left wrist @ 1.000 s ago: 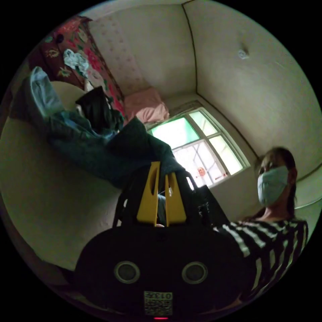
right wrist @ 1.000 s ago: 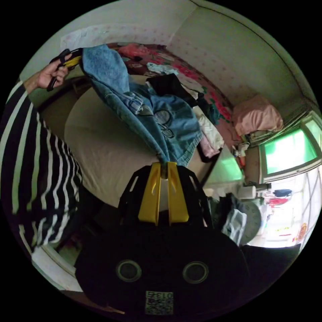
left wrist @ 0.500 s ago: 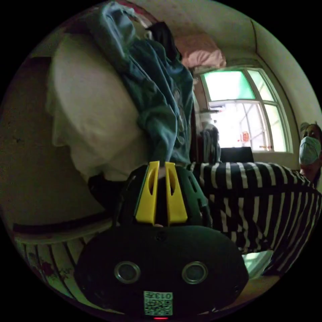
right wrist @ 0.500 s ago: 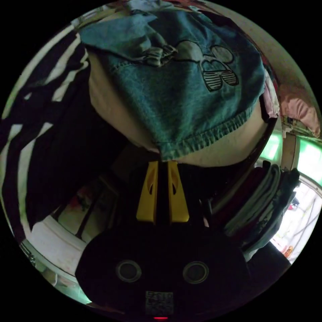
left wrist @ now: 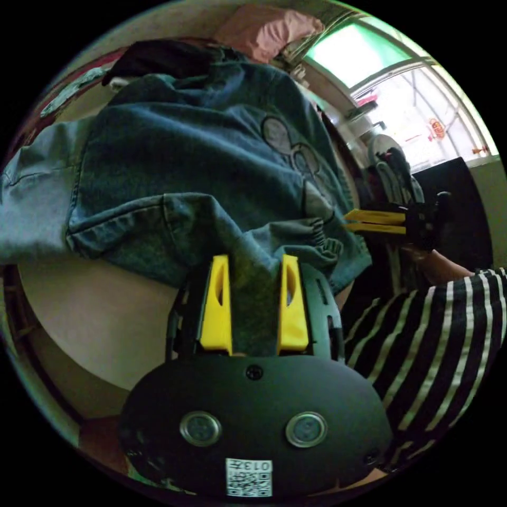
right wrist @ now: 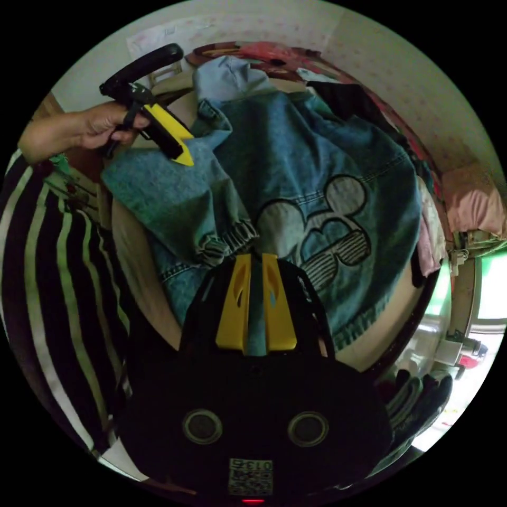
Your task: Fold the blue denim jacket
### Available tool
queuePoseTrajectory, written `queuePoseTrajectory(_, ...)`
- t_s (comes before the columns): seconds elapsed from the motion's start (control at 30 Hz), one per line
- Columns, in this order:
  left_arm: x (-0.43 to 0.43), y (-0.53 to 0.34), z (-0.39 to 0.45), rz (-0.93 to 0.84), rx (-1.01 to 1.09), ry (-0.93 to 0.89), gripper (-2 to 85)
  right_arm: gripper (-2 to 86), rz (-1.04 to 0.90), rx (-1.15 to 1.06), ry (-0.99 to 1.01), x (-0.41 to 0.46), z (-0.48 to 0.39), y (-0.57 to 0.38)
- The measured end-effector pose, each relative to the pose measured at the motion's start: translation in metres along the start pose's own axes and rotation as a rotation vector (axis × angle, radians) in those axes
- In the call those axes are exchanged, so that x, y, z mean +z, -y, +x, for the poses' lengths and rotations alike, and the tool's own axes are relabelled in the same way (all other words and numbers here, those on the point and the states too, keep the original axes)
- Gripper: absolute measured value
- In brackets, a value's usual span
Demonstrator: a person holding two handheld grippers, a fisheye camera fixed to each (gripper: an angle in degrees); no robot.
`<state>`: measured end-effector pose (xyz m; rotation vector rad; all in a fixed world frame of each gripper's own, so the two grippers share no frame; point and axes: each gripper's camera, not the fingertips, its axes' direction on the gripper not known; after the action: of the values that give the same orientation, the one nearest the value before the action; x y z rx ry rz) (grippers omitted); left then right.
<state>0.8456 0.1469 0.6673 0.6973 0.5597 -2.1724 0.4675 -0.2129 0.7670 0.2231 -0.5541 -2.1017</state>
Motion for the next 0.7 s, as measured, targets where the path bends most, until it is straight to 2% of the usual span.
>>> queuePoseTrajectory(0.13,-0.018,-0.003,0.007,-0.031,-0.024,-0.002,4.8,0.7,-0.114,0.007,-0.002,0.030,0.014,0.015)
queuePoseTrajectory(0.23,-0.073,-0.045,0.012,0.135,-0.080,-0.033,4.0,0.4,-0.134,0.073,0.011,0.036,0.031,-0.002)
queuePoseTrajectory(0.3,-0.095,-0.102,-0.003,0.245,-0.263,-0.121,3.8,0.3,-0.141,0.121,0.039,0.042,0.041,-0.019)
queuePoseTrajectory(0.33,-0.093,-0.117,-0.009,0.252,-0.325,-0.164,3.8,0.3,-0.190,0.144,0.055,0.051,0.046,-0.030)
queuePoseTrajectory(0.4,-0.080,-0.178,-0.030,0.259,-0.592,-0.200,3.8,0.2,-0.134,0.204,0.093,0.051,0.056,-0.045)
queuePoseTrajectory(0.43,-0.078,-0.192,-0.035,0.269,-0.658,-0.215,3.9,0.2,-0.164,0.239,0.131,0.052,0.064,-0.050)
queuePoseTrajectory(0.5,-0.083,-0.229,-0.037,0.443,-0.840,-0.285,4.4,0.2,-0.130,0.304,0.158,0.045,0.080,-0.056)
queuePoseTrajectory(0.57,-0.102,-0.218,-0.025,0.517,-0.779,-0.201,5.4,0.3,-0.010,0.375,0.074,0.026,0.100,-0.062)
queuePoseTrajectory(0.63,-0.119,-0.184,-0.014,0.446,-0.668,-0.049,7.8,0.3,0.049,0.367,0.028,0.020,0.112,-0.059)
queuePoseTrajectory(0.67,-0.132,-0.159,-0.008,0.444,-0.604,0.048,9.4,0.3,0.069,0.341,0.008,0.020,0.119,-0.052)
queuePoseTrajectory(0.7,-0.147,-0.137,-0.003,0.506,-0.551,0.071,10.6,0.3,0.065,0.323,0.000,0.021,0.121,-0.047)
